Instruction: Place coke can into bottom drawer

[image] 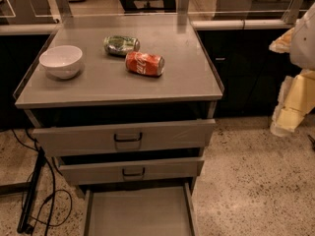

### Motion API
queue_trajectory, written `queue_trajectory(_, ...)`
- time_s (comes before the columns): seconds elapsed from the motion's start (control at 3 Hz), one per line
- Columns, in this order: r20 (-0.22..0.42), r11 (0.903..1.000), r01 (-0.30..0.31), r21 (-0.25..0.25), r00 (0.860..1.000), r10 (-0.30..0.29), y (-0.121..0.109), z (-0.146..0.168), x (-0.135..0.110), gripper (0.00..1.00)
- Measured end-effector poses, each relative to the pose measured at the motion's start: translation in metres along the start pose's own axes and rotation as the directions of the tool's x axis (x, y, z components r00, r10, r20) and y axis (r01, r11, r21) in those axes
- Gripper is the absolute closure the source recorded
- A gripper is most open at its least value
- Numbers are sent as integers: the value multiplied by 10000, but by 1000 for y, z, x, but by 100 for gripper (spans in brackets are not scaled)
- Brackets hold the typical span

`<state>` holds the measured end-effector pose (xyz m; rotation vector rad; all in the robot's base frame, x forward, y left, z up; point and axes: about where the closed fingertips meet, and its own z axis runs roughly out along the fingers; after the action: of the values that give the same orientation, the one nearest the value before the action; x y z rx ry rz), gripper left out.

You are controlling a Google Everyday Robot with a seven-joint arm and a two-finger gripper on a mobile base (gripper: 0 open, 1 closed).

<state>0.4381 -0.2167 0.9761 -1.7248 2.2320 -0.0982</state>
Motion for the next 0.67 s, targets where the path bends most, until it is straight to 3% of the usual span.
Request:
queue_trajectory(0.33, -2, 10000, 9, 3, 10000, -9, 0, 0, 0, 0)
queue_trajectory(0.67, -264, 9933, 1073, 434, 9940, -1063, -15, 2, -20, 0)
